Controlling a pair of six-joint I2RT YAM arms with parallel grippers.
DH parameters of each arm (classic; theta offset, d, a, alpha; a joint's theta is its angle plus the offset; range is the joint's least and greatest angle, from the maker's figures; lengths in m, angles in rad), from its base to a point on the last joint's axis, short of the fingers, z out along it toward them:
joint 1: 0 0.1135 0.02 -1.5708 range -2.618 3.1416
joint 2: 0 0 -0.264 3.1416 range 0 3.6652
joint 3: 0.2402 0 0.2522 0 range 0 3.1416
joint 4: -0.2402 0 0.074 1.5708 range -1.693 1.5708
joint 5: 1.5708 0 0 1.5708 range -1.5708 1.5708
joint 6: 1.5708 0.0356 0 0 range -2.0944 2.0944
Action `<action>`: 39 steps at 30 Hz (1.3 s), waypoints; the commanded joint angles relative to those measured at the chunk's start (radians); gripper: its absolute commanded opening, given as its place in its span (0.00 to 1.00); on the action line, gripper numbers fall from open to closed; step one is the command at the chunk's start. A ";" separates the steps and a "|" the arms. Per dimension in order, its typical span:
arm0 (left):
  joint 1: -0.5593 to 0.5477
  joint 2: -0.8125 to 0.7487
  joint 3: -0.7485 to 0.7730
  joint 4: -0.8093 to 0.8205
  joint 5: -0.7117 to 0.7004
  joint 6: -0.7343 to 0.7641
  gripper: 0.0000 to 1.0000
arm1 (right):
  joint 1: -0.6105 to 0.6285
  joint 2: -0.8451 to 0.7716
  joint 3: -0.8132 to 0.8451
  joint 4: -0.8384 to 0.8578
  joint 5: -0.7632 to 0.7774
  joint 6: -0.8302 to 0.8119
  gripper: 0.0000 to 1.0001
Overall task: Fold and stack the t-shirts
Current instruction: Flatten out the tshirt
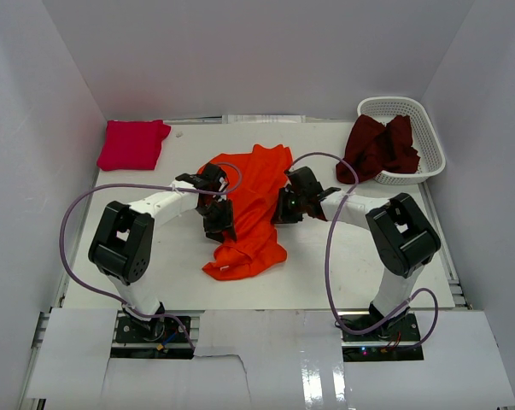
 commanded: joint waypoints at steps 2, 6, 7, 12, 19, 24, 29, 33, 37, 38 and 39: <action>-0.003 -0.036 0.035 -0.009 -0.014 0.012 0.49 | 0.001 0.014 0.004 0.081 0.003 -0.016 0.14; -0.003 -0.030 0.074 -0.046 -0.051 0.032 0.54 | 0.000 -0.029 0.037 0.019 -0.005 -0.056 0.08; -0.003 -0.026 0.090 -0.057 -0.086 0.041 0.57 | 0.001 -0.048 0.046 -0.021 -0.001 -0.068 0.08; 0.019 0.042 0.253 -0.100 -0.129 0.077 0.64 | 0.001 -0.254 0.066 -0.187 0.027 -0.137 0.08; 0.039 0.241 0.566 -0.143 -0.156 0.103 0.65 | 0.003 -0.578 -0.224 -0.365 0.024 -0.049 0.08; 0.039 0.439 0.847 -0.199 -0.140 0.095 0.65 | 0.005 -0.691 -0.348 -0.508 0.035 0.011 0.08; 0.042 0.620 1.137 -0.269 -0.123 0.093 0.66 | 0.006 -0.643 -0.352 -0.592 -0.063 -0.041 0.18; 0.042 0.648 1.159 -0.264 -0.123 0.089 0.66 | 0.003 -0.652 -0.302 -0.629 0.060 -0.029 0.44; 0.043 0.643 1.107 -0.261 -0.148 0.100 0.66 | -0.017 -0.654 -0.275 -0.631 0.125 -0.016 0.51; 0.043 0.639 1.078 -0.256 -0.152 0.101 0.66 | -0.023 -0.642 -0.273 -0.631 0.141 -0.016 0.51; 0.043 0.630 1.066 -0.255 -0.159 0.103 0.66 | -0.026 -0.634 -0.276 -0.631 0.174 -0.016 0.51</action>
